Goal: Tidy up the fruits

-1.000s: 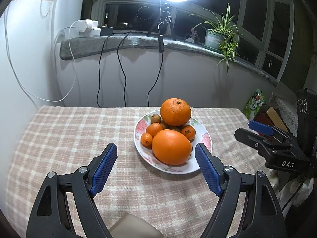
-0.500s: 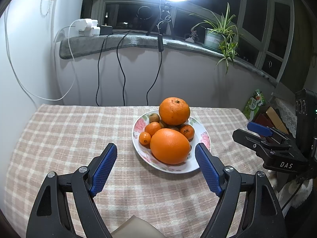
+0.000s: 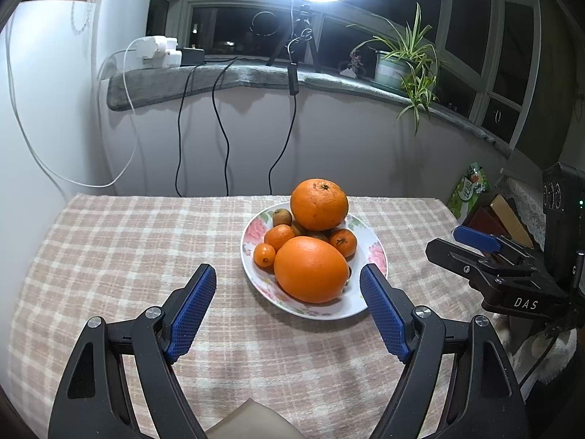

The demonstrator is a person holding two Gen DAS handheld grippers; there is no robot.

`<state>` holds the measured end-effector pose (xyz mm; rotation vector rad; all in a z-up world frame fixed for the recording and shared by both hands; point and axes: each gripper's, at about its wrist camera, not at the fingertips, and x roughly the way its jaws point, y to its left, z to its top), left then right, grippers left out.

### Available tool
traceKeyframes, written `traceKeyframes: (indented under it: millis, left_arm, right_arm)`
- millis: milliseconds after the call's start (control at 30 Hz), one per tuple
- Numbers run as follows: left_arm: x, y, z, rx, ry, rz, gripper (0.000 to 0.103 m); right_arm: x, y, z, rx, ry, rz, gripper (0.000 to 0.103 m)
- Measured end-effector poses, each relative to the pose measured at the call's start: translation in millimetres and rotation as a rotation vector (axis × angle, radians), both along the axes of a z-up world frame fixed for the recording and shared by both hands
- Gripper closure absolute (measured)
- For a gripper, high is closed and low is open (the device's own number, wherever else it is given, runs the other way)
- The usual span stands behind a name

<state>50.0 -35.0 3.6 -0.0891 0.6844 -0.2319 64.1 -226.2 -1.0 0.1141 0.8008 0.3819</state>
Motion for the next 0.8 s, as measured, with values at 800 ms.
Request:
traceKeyframes:
  millis: [800]
  left_arm:
    - [-0.8, 2.6, 0.9, 0.002, -0.021, 0.002, 0.022]
  right_arm:
    - [-1.1, -1.3, -4.1, 0.003, 0.017, -0.014, 0.008]
